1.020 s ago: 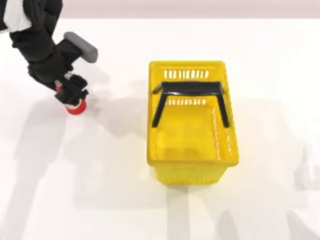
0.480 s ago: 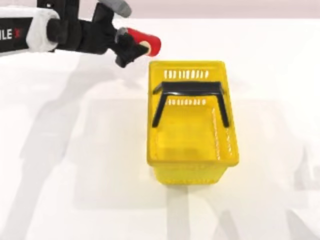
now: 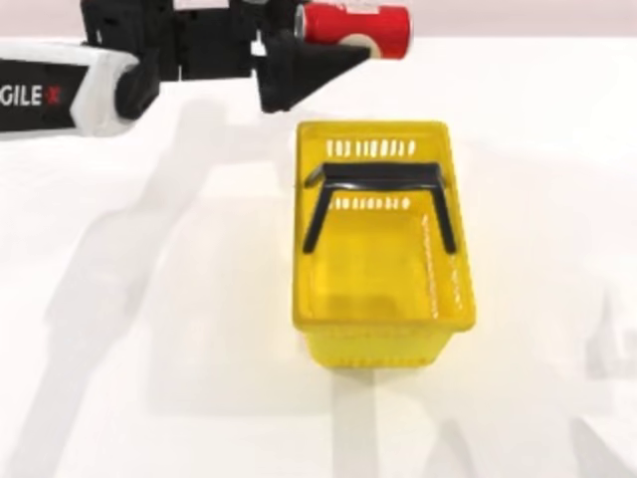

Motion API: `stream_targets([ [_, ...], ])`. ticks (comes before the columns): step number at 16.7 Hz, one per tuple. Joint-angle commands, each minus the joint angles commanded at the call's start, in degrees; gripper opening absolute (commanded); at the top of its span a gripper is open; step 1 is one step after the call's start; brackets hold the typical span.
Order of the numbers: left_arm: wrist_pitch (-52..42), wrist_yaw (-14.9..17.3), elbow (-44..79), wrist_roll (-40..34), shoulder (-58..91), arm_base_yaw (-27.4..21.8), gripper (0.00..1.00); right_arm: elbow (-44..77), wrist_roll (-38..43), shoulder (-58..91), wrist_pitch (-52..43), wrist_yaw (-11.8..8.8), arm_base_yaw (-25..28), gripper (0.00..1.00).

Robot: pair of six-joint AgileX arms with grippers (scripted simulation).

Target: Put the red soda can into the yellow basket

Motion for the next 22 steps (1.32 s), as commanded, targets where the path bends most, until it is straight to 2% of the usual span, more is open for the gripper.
stream_targets([
  [2, 4.5, 3.9, -1.1, -1.8, -1.1, -0.5, 0.0, 0.0, 0.0, 0.0, 0.0, 0.0, 0.0, 1.0],
  [4, 6.6, 5.8, -1.5, -2.6, -1.7, -0.8, 0.0, 0.0, 0.0, 0.0, 0.0, 0.0, 0.0, 1.0],
  [11, 7.7, 5.9, -1.6, -2.6, -0.7, -0.4, 0.0, 0.0, 0.0, 0.0, 0.0, 0.0, 0.0, 1.0],
  [18, 22.7, 6.0, -5.9, -3.0, 9.3, 0.5, 0.0, 0.0, 0.0, 0.0, 0.0, 0.0, 0.0, 1.0],
  [22, 25.4, 6.0, -6.9, -2.9, 11.2, 0.7, 0.0, 0.0, 0.0, 0.0, 0.0, 0.0, 0.0, 1.0],
])
